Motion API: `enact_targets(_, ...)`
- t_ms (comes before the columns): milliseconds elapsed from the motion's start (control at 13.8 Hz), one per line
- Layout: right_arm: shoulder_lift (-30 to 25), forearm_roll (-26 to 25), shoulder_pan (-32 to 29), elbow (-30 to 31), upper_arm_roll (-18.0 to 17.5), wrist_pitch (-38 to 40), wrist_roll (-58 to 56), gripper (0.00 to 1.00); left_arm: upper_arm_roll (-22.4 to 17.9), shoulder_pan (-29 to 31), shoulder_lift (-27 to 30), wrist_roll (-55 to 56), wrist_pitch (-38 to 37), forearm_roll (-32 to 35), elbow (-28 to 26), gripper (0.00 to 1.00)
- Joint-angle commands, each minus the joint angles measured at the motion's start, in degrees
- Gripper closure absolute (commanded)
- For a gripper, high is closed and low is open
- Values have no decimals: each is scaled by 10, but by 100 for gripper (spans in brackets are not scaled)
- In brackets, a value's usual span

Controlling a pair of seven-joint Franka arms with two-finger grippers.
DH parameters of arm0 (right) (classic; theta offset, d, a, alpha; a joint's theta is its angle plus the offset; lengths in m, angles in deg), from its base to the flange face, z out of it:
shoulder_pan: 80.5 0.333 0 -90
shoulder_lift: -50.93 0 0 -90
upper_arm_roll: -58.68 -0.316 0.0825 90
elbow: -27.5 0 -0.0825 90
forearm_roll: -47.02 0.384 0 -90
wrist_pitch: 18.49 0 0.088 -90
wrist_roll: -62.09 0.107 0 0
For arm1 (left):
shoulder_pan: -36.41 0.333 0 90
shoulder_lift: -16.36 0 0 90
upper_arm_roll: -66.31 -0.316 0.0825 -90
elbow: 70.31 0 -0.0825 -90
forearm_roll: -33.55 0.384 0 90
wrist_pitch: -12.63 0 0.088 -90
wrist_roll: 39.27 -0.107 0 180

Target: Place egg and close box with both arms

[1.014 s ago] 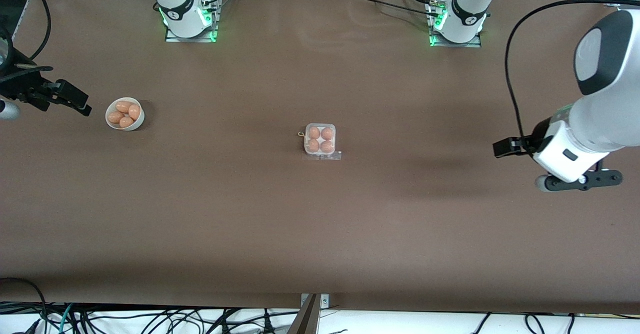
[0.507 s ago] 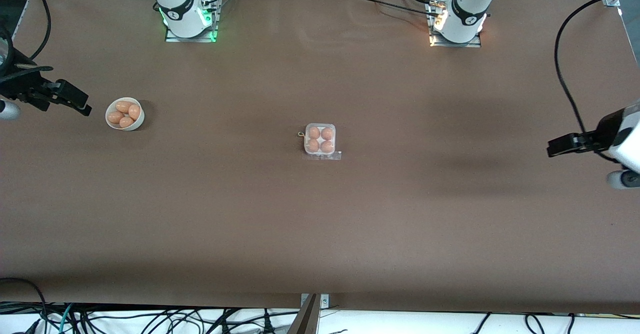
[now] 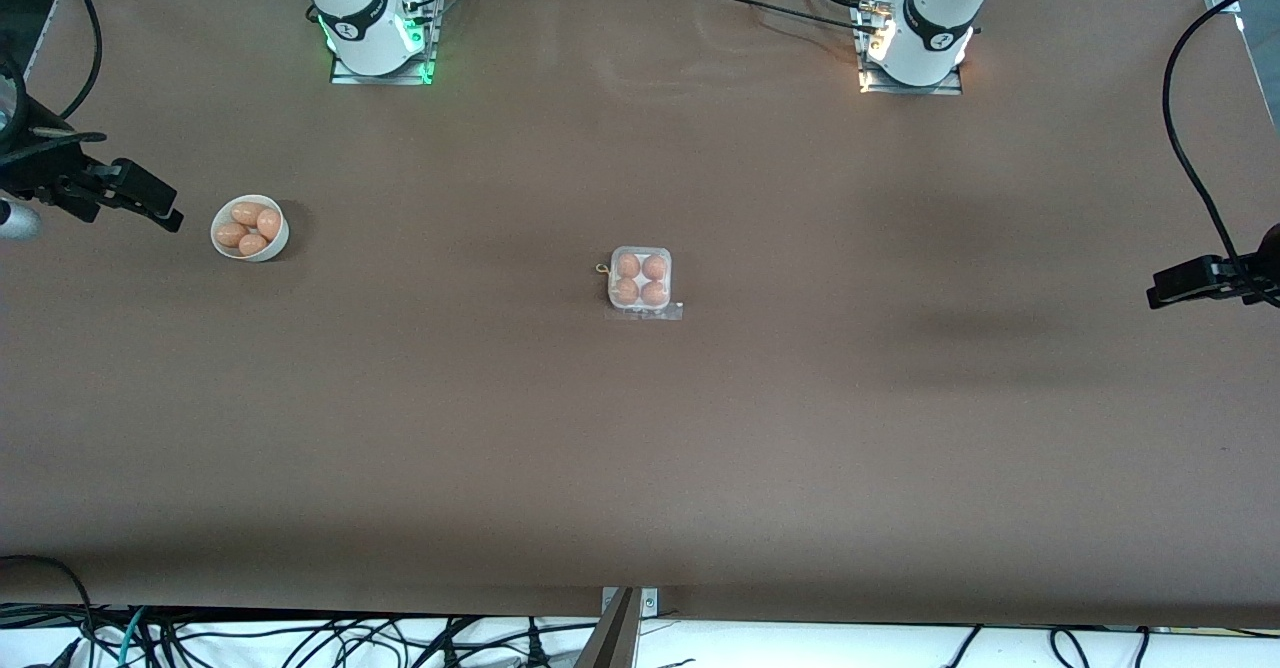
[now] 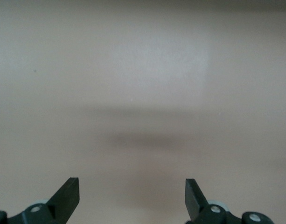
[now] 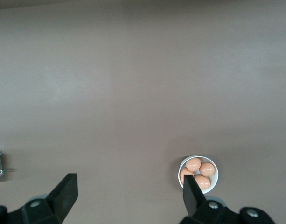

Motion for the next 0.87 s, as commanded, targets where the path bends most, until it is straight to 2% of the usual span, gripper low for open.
enact_targets(0,2,8,-6,-12,-5,13,-2,0,3,3,54,-16,34,10,-80,0)
enact_targets(217,2,8,-6,-12,-4,13,-2,0,8,-1,63,-16,40,7,-101,0)
enact_targets(507,2,8,-6,-12,-4,13,-2,0,16,-5,137,-17,135,-38,-227,0)
enact_targets(797,2,8,-6,-12,-4,13,-3,0,19,-26,167,-17,128,-38,-263,0)
